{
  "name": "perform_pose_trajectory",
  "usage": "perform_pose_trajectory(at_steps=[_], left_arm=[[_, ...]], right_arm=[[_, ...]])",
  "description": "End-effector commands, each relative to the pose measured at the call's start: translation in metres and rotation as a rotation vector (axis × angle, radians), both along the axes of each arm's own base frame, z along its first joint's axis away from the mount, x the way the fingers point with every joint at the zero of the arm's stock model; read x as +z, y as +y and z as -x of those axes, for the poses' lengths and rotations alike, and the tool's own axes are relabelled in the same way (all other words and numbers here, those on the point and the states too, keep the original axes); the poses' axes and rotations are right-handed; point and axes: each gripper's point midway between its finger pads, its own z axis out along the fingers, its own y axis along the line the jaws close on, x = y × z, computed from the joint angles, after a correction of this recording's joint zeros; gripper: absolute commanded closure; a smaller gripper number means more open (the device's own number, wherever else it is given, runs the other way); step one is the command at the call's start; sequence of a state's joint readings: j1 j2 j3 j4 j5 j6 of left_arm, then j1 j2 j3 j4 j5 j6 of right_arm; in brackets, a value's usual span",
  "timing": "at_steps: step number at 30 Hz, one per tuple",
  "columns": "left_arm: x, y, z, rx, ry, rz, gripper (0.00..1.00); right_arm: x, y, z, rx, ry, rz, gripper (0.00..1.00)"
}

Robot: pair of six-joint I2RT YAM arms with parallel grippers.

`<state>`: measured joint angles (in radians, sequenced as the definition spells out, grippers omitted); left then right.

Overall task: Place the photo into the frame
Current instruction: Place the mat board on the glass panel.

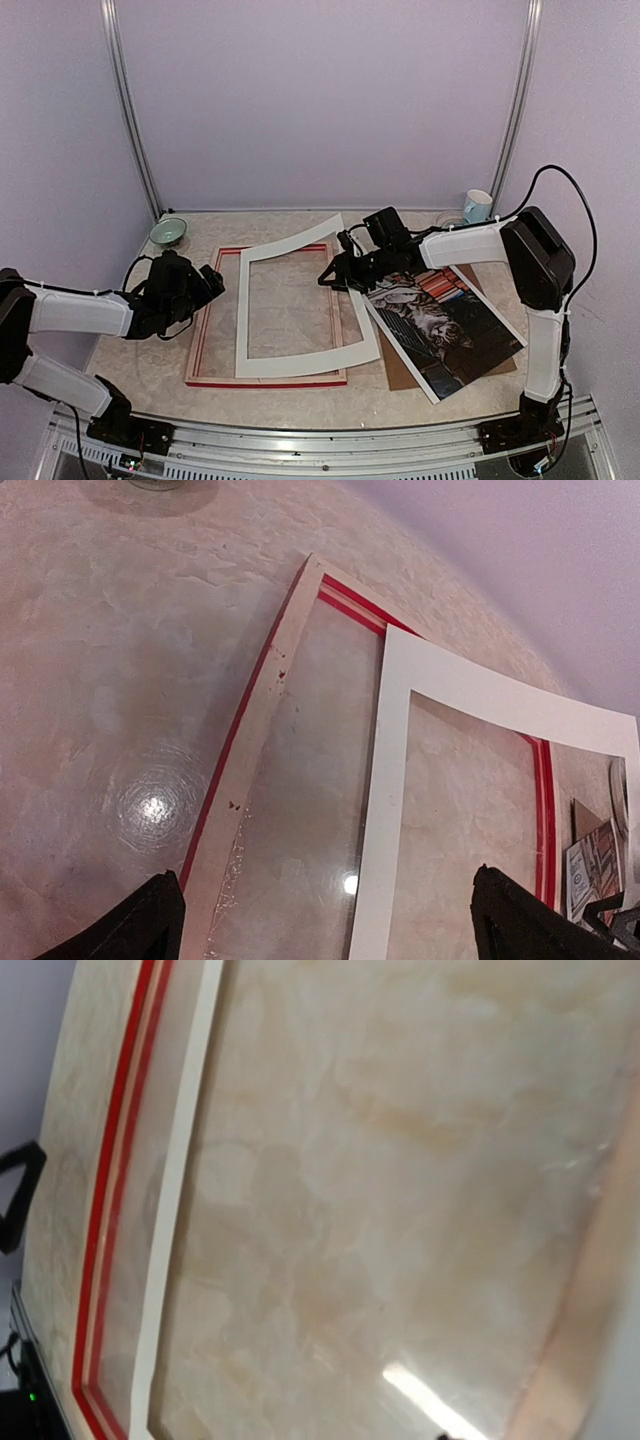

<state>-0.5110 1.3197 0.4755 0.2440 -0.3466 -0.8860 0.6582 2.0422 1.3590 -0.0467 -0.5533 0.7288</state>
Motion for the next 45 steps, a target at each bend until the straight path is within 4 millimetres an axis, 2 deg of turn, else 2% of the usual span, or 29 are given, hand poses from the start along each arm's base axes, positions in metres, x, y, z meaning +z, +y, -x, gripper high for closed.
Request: perform_pose_trajectory(at_steps=[1, 5, 12, 23, 29, 34, 39, 45], left_arm=[[0.002, 0.003, 0.000, 0.007, -0.017, 0.011, 0.01], [0.001, 0.003, 0.000, 0.007, -0.016, 0.011, 0.01], [-0.002, -0.001, -0.001, -0.005, -0.012, 0.023, 0.01], [-0.003, -0.001, -0.001, -0.005, -0.013, 0.024, 0.01], [-0.004, -0.003, -0.002, -0.013, -0.010, 0.031, 0.01], [-0.005, -0.005, -0.002, -0.017, -0.008, 0.040, 0.01], [-0.008, -0.007, -0.003, -0.021, -0.001, 0.046, 0.01], [-0.009, -0.007, -0.003, -0.021, 0.002, 0.044, 0.01]], right_arm=[[0.000, 0.005, 0.004, 0.039, -0.013, 0.031, 0.51], [0.001, 0.000, 0.004, 0.040, -0.020, 0.056, 0.47], [0.000, -0.018, 0.003, 0.016, 0.043, -0.016, 0.47], [0.003, -0.042, -0.001, -0.003, 0.032, 0.016, 0.46], [0.000, -0.038, 0.004, 0.015, 0.045, 0.000, 0.46], [-0.001, -0.026, 0.009, 0.037, 0.053, -0.016, 0.46], [0.006, -0.010, 0.010, 0.060, 0.058, -0.058, 0.49], [0.014, -0.004, 0.005, 0.057, 0.053, -0.080, 0.56]])
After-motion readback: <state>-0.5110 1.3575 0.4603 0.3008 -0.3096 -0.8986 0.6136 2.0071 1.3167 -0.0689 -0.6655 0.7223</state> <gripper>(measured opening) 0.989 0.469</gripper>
